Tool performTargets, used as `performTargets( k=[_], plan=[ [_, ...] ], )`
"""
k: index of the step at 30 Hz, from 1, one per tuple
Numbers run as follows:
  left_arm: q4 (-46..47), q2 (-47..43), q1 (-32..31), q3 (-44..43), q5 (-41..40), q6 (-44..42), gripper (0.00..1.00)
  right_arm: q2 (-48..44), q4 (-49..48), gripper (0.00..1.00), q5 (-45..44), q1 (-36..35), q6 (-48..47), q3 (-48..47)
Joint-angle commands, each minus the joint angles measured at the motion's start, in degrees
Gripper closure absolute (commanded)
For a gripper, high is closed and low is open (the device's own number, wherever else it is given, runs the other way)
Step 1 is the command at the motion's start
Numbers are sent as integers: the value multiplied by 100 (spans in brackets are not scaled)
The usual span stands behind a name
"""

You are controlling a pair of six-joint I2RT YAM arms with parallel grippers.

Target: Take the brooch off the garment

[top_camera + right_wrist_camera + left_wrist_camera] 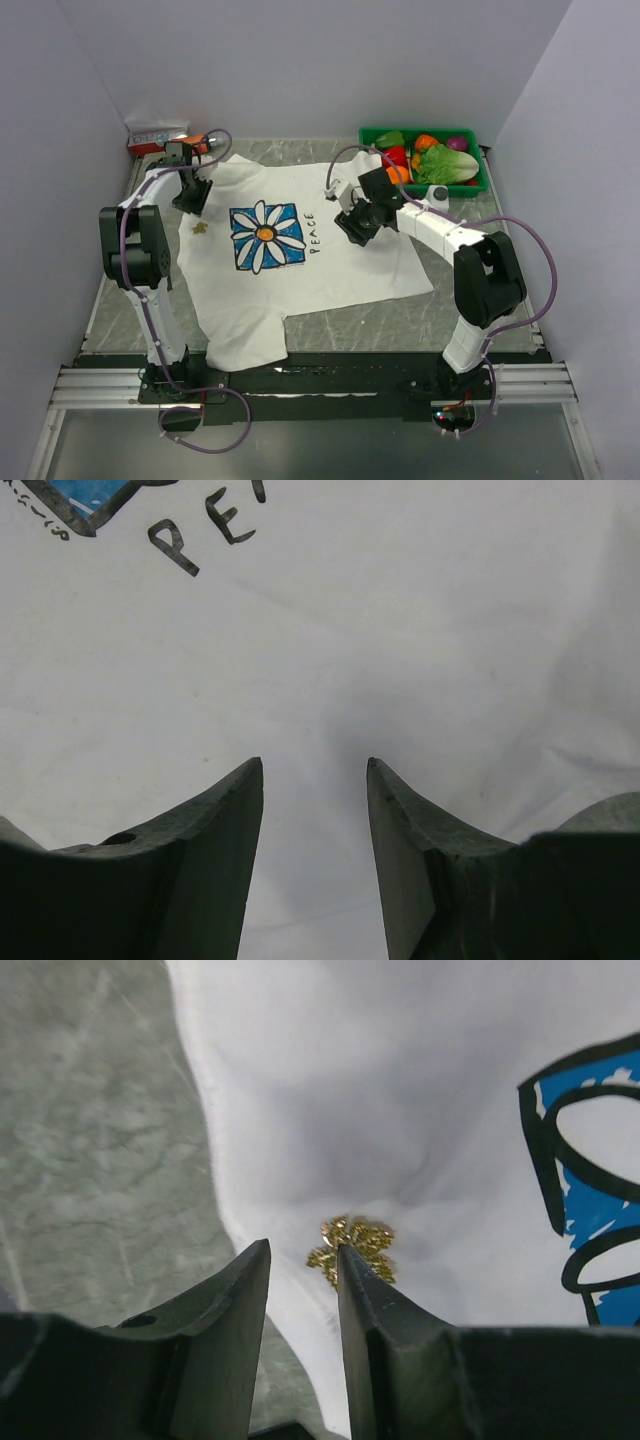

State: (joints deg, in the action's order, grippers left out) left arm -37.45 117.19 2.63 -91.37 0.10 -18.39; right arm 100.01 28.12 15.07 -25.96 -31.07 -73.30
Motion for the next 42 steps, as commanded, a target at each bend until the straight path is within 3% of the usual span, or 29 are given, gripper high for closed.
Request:
performTargets(
  k=[1, 3, 6, 10, 20, 35, 42],
  plan=[
    [-52, 85, 9, -399, -63, -120, 62, -43, -61, 47, 5, -68, 40, -185],
    [-391, 111, 9, -565, 138, -182, 60, -69, -43, 47, -4, -68, 22, -167],
    [-771, -46, -8, -540, 921, -673, 47, -113, -52, 47, -13, -85, -13, -106],
    [-343, -363, -105, 328, 475, -1218, 41, -122, -43, 47, -4, -85, 4, -71],
    [-218, -30, -105, 102, 175, -1404, 42, 28, 124, 47, 58, -85, 4, -343],
    [-658, 147, -114, -56, 500, -1650, 40, 19, 106, 47, 31, -103, -5, -282],
    [-298, 155, -123, 94, 131, -1562, 43, 71, 97, 47, 66, -103, 22, -334]
  ],
)
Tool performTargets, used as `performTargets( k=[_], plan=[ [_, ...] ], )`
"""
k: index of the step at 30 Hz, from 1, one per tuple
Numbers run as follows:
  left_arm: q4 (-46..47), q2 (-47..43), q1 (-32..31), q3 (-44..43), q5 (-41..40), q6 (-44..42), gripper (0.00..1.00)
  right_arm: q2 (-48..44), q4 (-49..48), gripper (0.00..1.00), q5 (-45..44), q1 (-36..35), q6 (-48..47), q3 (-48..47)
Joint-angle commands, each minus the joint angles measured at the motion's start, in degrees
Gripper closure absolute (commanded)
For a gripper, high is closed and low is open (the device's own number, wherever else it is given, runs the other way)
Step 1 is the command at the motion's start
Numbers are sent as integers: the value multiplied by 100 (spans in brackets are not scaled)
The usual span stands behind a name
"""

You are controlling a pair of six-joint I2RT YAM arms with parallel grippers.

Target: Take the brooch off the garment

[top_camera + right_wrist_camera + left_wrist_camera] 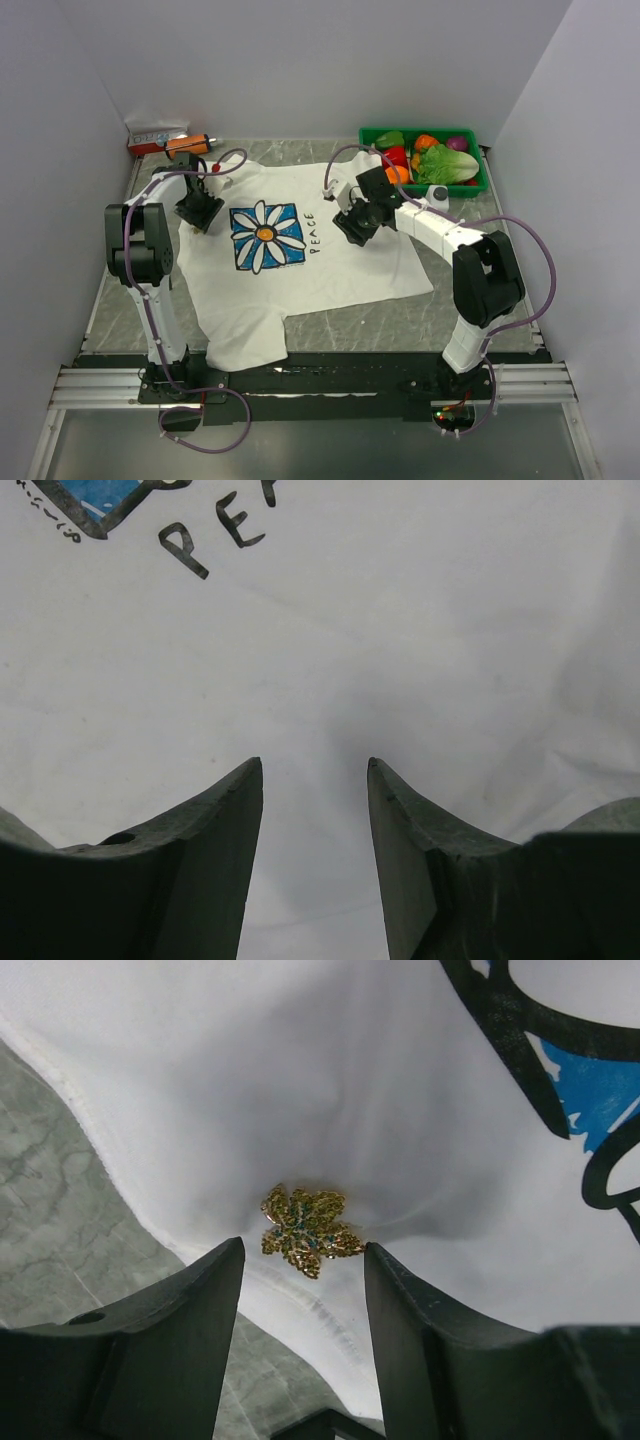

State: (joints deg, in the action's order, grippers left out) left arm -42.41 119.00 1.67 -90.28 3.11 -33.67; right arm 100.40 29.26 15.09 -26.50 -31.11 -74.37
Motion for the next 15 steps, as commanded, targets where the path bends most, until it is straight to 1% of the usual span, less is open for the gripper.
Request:
performTargets(
  k=[1, 10, 12, 13, 15],
  plan=[
    [224, -26, -27, -42, -232, 18, 44, 41, -8, 47, 64, -48, 35, -227],
    [330, -26, -35, -183, -285, -17, 46, 103, -16, 46, 46, -57, 26, -298],
    [217, -43, -44, -218, -102, -87, 44, 94, -16, 46, 46, -57, 44, -280],
    [-10, -35, -44, -244, -5, -235, 43, 76, -25, 46, 55, -57, 44, -263],
    [-74, -26, -88, -183, 23, -333, 43, 76, -16, 46, 46, -66, 44, -245]
  ],
)
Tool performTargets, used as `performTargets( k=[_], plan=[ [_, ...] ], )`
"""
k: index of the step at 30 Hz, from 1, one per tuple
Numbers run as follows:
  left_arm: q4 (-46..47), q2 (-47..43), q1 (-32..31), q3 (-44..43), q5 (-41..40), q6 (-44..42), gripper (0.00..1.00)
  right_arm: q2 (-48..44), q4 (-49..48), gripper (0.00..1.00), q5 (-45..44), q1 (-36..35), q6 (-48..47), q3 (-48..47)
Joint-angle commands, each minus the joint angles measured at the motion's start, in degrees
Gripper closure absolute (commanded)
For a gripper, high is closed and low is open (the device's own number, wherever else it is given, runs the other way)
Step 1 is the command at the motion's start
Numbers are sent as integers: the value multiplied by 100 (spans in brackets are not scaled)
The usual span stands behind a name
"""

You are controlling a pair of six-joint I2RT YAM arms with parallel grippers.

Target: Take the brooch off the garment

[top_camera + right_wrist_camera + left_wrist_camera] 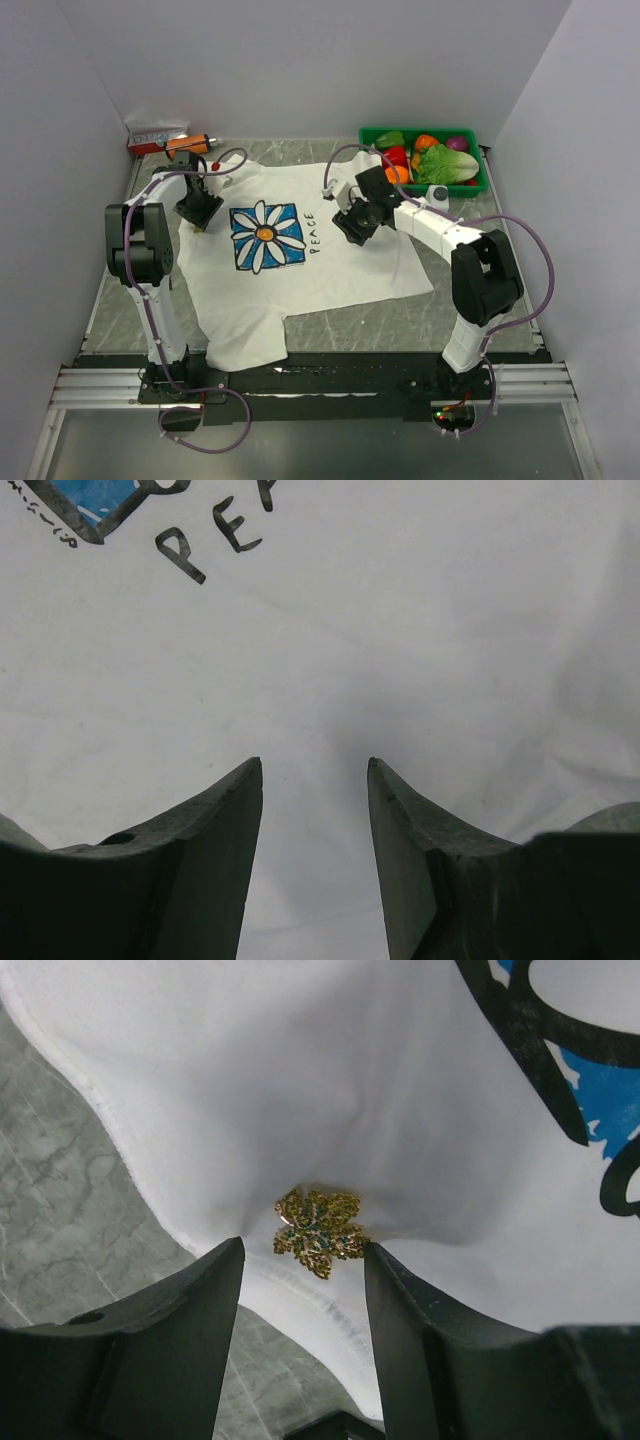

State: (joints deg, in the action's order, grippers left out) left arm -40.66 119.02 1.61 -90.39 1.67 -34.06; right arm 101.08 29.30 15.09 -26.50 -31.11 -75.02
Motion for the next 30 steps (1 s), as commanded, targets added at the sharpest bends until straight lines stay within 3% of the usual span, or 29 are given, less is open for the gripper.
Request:
performTargets(
  k=[1, 16, 23, 30],
  plan=[
    [-258, -28, -82, -68, 158, -381, 43, 0, -29, 46, 46, -57, 44, -171],
    [6, 165, -134, -14, -150, -276, 46, -9, -29, 46, 29, -74, 9, -170],
    [-160, 113, -126, -128, -141, -285, 54, -35, -38, 46, 11, -92, 26, -127],
    [-275, 7, -125, -374, -150, -259, 55, -18, -47, 47, 20, -83, 26, -109]
  ],
)
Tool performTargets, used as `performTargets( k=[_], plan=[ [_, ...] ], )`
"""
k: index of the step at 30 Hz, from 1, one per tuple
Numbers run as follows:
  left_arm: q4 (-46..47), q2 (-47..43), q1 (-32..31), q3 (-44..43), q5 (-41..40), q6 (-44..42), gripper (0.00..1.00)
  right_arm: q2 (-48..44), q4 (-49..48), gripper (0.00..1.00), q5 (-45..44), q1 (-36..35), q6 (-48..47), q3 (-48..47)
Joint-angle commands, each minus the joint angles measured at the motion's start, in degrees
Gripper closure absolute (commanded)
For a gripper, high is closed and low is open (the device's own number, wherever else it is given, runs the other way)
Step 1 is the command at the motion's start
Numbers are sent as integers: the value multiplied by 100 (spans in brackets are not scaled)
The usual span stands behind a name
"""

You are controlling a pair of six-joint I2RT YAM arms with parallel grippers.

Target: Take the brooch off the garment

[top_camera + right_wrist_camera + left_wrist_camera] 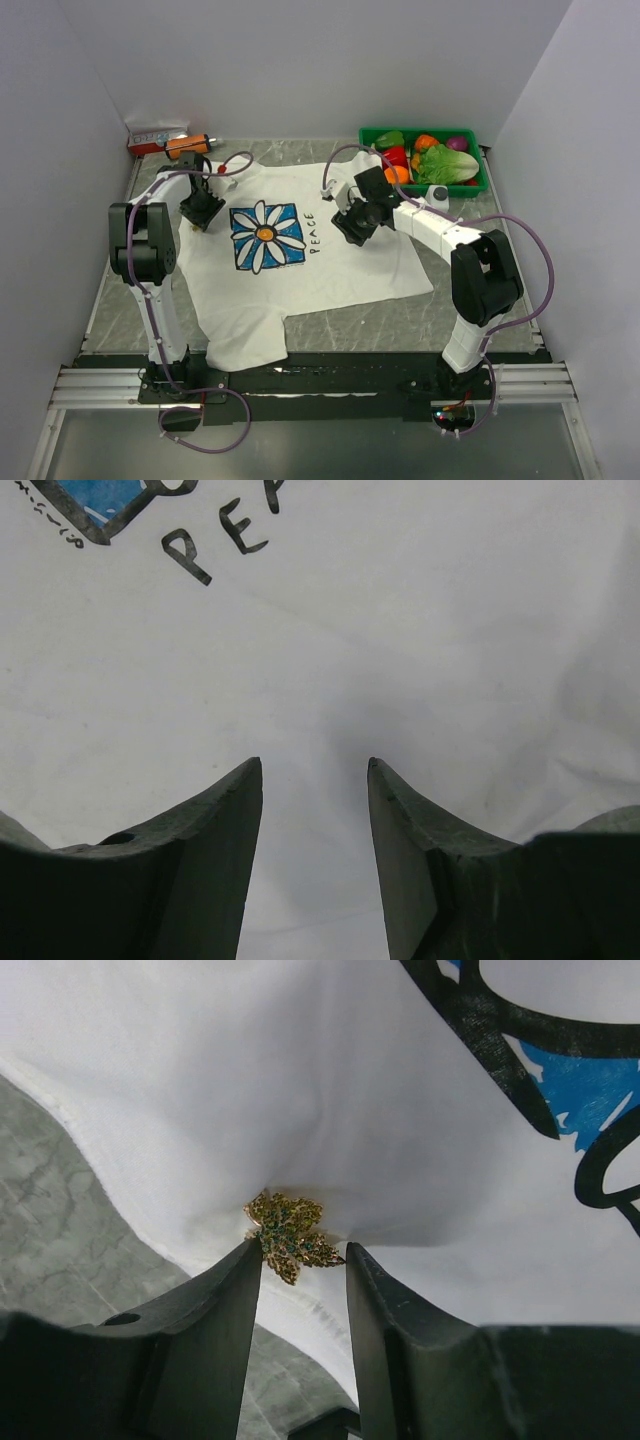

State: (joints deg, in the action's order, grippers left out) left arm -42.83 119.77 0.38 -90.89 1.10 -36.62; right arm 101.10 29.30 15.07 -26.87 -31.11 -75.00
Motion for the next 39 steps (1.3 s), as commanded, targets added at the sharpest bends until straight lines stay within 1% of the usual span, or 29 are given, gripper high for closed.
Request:
performTargets(
  k=[1, 5, 6, 10, 19, 28, 33, 37, 39],
  plan=[
    [-59, -50, -3, -341, -93, 6, 55, -20, -56, 47, 14, -46, 44, -129],
    [2, -32, -12, -368, -93, 23, 55, 6, -47, 46, 22, -64, 44, -172],
    [46, -32, -3, -377, -258, 32, 55, 6, -56, 47, 22, -55, 44, -181],
    [160, -23, -12, -447, -348, 41, 56, -11, -47, 46, 13, -55, 44, -164],
    [214, 82, 50, -737, -497, -3, 62, -11, -56, 47, 5, -64, 53, -155],
    [-6, 293, 41, -974, -392, 41, 78, 15, -38, 47, 5, -81, 62, -190],
    [-164, 381, 41, -957, -304, 67, 80, 6, -47, 47, 13, -81, 44, -173],
    [-261, 416, 41, -983, -216, 129, 89, 24, -38, 47, 22, -81, 61, -173],
    [-305, 407, 32, -1036, -154, 190, 92, 24, -38, 47, 22, -90, 62, -181]
  ],
)
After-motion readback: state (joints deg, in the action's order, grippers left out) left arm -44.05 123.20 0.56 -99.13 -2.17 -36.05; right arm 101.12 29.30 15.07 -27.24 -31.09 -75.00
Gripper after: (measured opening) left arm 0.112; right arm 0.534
